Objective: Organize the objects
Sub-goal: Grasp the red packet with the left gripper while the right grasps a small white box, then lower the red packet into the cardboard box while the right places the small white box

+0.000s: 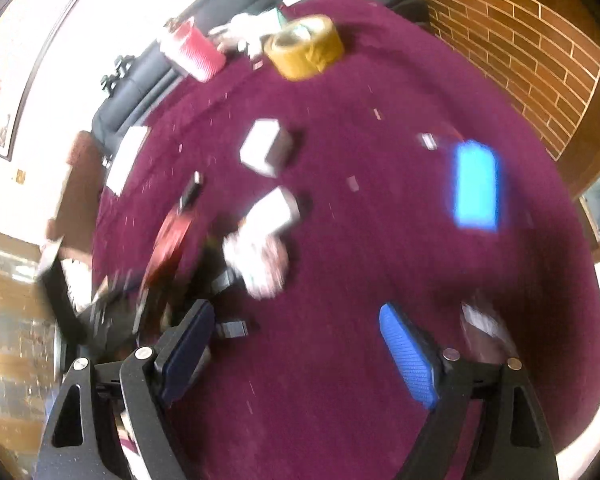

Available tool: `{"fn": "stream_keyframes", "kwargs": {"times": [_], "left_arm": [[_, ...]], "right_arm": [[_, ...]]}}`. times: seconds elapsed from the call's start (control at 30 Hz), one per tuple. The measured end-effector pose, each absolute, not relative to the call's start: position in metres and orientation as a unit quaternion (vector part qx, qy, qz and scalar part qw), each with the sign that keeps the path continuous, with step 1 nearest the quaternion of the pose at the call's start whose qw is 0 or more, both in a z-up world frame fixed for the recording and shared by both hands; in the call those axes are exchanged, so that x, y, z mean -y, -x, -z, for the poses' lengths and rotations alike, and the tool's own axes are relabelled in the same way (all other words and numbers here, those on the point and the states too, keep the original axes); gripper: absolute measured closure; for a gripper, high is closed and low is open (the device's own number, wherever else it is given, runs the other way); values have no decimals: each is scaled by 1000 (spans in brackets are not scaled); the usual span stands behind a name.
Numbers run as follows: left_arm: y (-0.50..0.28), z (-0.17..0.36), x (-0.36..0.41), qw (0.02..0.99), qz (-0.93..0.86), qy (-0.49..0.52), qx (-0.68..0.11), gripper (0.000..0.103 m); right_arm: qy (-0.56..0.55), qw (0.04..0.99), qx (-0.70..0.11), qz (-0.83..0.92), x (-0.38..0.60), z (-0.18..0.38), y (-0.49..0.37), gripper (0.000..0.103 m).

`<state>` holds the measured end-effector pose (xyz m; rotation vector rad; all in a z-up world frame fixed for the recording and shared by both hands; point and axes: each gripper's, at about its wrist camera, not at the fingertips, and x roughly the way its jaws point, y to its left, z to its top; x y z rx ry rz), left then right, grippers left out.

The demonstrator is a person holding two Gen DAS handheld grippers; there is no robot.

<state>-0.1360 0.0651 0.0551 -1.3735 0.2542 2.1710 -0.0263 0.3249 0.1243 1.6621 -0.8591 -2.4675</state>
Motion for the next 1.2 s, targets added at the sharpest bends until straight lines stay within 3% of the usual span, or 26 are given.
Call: {"fn": "stream_keyframes", "kwargs": {"times": [0.23, 0.4, 0.5, 0.57, 0.6, 0.87, 1.2], "left_arm": [[48, -108, -6, 243, -851, 465, -13, 49], [6, -124, 43, 194, -870, 453, 25, 49], [-8, -126, 69, 158, -880, 448, 27, 49], [-17, -127, 88, 139, -883, 447, 40, 49], [-18, -126, 96, 131, -883, 448, 48, 49], [-26, -129, 149, 95, -890, 439, 81, 49], [-41, -123, 153, 112, -887, 438, 90, 49]], "right_arm": [[-557, -2, 266, 787, -305, -105, 148, 11], [-581, -41, 248, 774, -292, -78, 202, 19], [-599, -57, 231, 764, -284, -62, 217, 38], [-594, -86, 208, 773, -280, -62, 219, 62], [-595, -87, 200, 774, -277, -60, 220, 65], [-566, -47, 178, 804, -256, -70, 182, 65], [-531, 64, 175, 826, -210, -110, 98, 65]]}}
